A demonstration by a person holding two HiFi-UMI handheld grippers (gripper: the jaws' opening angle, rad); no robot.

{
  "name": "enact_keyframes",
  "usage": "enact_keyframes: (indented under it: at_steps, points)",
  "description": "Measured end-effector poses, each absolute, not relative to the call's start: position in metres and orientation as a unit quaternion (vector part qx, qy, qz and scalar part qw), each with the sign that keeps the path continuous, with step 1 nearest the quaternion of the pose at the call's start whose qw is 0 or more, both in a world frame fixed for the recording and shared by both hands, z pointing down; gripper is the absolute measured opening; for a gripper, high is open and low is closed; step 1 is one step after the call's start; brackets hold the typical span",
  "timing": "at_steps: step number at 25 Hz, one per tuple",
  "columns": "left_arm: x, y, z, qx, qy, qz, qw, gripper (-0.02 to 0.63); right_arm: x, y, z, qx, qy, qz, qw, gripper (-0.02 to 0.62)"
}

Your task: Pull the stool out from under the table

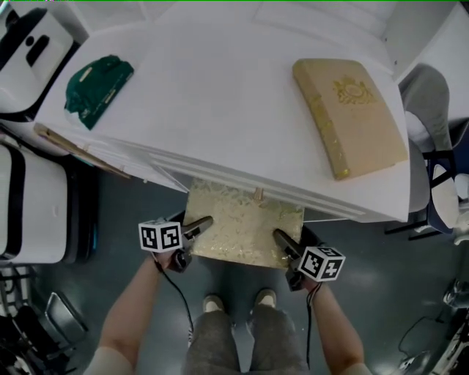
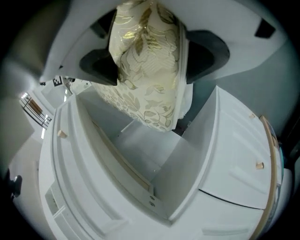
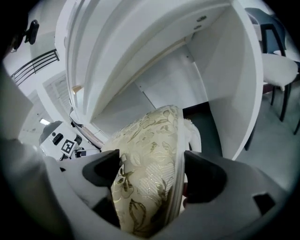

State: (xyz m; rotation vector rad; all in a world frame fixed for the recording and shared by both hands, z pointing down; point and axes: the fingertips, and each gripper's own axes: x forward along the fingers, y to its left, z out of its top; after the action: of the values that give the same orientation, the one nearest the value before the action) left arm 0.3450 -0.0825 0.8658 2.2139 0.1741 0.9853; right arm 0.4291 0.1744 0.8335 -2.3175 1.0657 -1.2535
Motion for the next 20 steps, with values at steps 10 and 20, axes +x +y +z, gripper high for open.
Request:
enact_keyframes:
  at_steps: [10,20]
  points:
    - [0.239,-0.102,0.784,0.845,0.006,0.376,0.38,0.453,0.358,0.142,0.756,-0.768,0.413,-0.474,0.118,0.443]
    - [0.135,-0.143,0.704,0.848,-0.063,0.347,0.396,0.453,0.291,0.084,0.674,-0.729,0.472,-0.489,0.082,0.443]
